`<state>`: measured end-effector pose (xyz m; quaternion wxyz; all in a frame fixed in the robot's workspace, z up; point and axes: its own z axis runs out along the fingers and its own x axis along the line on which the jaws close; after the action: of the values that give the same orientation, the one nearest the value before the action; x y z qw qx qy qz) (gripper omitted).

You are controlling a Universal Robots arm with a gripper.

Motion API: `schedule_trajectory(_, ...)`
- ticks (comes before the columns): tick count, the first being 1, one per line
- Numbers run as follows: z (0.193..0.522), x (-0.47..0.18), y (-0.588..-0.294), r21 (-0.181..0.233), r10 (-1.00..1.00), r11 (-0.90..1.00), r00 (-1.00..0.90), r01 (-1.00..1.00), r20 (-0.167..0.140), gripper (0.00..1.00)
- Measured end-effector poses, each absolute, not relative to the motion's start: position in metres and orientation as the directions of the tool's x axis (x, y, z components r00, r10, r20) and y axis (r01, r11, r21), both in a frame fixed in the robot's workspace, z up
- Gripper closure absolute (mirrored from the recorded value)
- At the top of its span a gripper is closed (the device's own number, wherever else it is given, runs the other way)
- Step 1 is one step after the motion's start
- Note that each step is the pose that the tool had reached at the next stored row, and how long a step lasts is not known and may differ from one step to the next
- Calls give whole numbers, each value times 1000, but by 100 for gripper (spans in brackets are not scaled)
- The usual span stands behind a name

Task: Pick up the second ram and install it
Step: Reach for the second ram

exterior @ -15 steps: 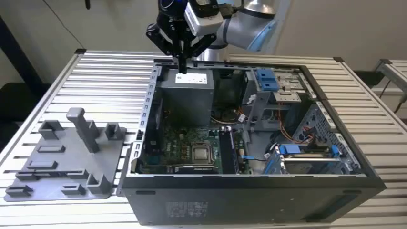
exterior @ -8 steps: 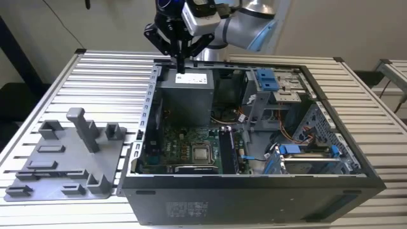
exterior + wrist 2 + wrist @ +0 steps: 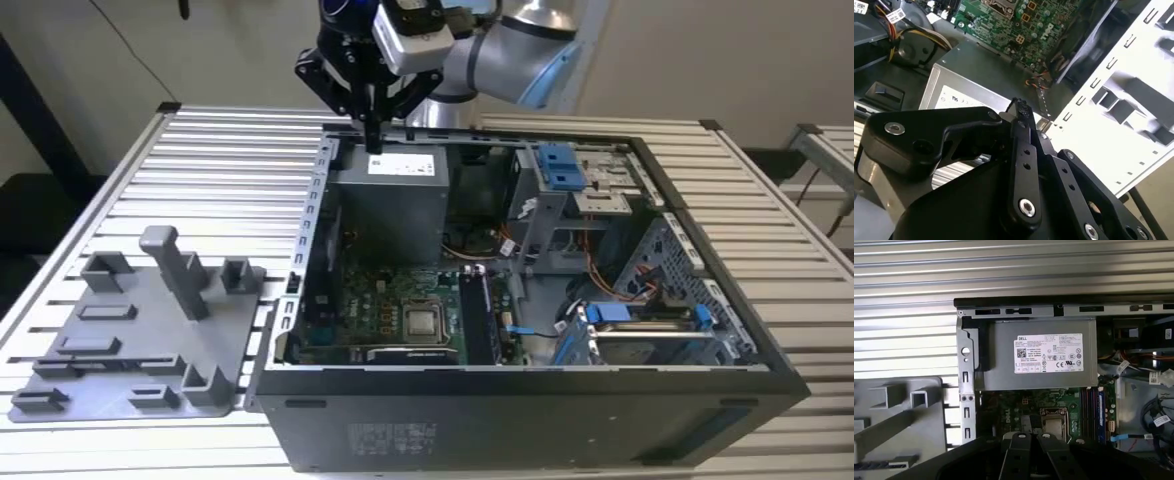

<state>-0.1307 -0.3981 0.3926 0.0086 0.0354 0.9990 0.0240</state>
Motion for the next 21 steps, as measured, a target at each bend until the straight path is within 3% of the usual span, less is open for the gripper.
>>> schedule_trajectory(21,392,-157,-397,48,71,996,-997,71,-6,89)
